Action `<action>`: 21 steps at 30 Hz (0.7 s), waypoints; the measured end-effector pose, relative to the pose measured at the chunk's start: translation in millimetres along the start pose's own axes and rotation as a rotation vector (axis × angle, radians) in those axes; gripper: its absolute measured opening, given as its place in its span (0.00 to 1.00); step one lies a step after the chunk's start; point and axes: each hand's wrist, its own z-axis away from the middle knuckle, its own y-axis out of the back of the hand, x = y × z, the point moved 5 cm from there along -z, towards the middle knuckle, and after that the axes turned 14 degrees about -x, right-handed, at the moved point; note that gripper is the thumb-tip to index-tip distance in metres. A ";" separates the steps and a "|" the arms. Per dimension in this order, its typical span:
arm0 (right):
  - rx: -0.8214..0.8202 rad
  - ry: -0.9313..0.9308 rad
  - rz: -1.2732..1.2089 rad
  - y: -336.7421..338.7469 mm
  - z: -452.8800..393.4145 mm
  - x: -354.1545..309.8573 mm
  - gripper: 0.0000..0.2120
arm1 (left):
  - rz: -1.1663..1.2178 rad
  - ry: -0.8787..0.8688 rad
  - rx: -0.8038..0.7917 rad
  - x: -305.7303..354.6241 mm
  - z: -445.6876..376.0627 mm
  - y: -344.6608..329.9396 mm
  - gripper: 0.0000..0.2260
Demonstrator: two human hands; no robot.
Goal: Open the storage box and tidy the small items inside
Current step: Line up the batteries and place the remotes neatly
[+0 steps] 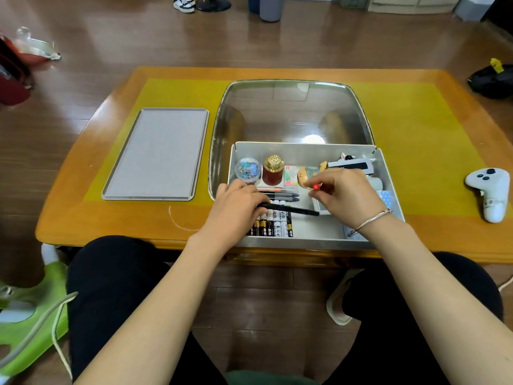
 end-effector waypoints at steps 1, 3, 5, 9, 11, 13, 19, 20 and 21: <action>0.039 -0.012 -0.032 2.1 0.3 2.1 0.08 | -0.026 0.013 -0.011 -1.8 1.6 0.0 0.13; 0.090 -0.031 -0.092 3.5 0.2 4.5 0.07 | -0.034 0.018 -0.052 -3.3 2.9 -1.3 0.11; 0.148 -0.041 -0.159 3.7 -0.9 6.4 0.05 | -0.060 0.018 -0.118 -3.2 2.4 -4.3 0.12; 0.152 -0.085 -0.194 -4.4 -8.5 13.4 0.08 | -0.082 0.046 -0.186 -5.3 -1.3 -8.6 0.22; 0.072 -0.070 -0.203 -12.9 -14.8 13.7 0.09 | 0.011 0.061 -0.114 -3.7 -2.9 -3.9 0.24; -0.050 -0.025 -0.166 -23.8 -20.8 9.9 0.11 | 0.182 0.085 0.013 -4.2 -3.2 4.1 0.25; -0.206 0.085 -0.114 -43.6 -30.0 -5.8 0.12 | 0.042 -0.047 -0.042 4.2 -9.2 4.8 0.15; -0.215 0.077 -0.100 -45.3 -30.9 -5.1 0.11 | 0.003 -0.040 -0.041 2.6 -9.9 4.5 0.14; -0.225 0.060 -0.088 -46.4 -31.6 -2.5 0.10 | -0.027 -0.024 -0.018 0.2 -10.1 5.2 0.13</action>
